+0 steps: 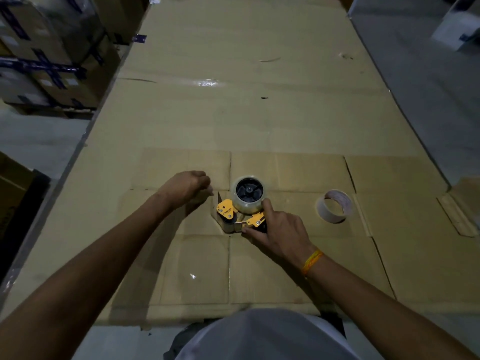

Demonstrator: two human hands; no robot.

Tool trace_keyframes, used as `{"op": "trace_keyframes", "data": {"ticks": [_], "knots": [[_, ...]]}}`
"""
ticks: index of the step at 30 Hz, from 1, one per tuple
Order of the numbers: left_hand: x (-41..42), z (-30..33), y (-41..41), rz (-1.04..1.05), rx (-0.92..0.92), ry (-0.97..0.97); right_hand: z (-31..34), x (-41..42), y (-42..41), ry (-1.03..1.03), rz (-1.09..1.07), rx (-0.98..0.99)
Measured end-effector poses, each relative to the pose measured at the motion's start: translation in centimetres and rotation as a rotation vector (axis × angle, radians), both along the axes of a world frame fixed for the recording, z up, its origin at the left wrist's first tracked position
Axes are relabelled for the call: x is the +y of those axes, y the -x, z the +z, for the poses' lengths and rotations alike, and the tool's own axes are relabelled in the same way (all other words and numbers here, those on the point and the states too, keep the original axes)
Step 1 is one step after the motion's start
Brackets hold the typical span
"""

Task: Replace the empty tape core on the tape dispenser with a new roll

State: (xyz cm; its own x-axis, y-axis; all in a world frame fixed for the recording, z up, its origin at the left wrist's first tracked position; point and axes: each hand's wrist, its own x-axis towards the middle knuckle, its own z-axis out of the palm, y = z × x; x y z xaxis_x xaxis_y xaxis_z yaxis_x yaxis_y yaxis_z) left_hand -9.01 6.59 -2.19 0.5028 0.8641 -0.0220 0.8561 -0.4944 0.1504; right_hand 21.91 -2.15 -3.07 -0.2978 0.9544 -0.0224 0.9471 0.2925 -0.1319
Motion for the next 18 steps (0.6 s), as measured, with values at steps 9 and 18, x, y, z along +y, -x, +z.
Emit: {"op": "trace_keyframes", "data": {"ticks": [9,18], "knots": [[-4.5,-2.6,-0.4,0.532,-0.573,-0.083,0.9,0.4,1.0,-0.002,-0.306,-0.015],[-7.6,-3.2,-5.9,0.622,-0.600,-0.014,1.3,0.2,1.6,0.080,-0.296,0.060]]}}
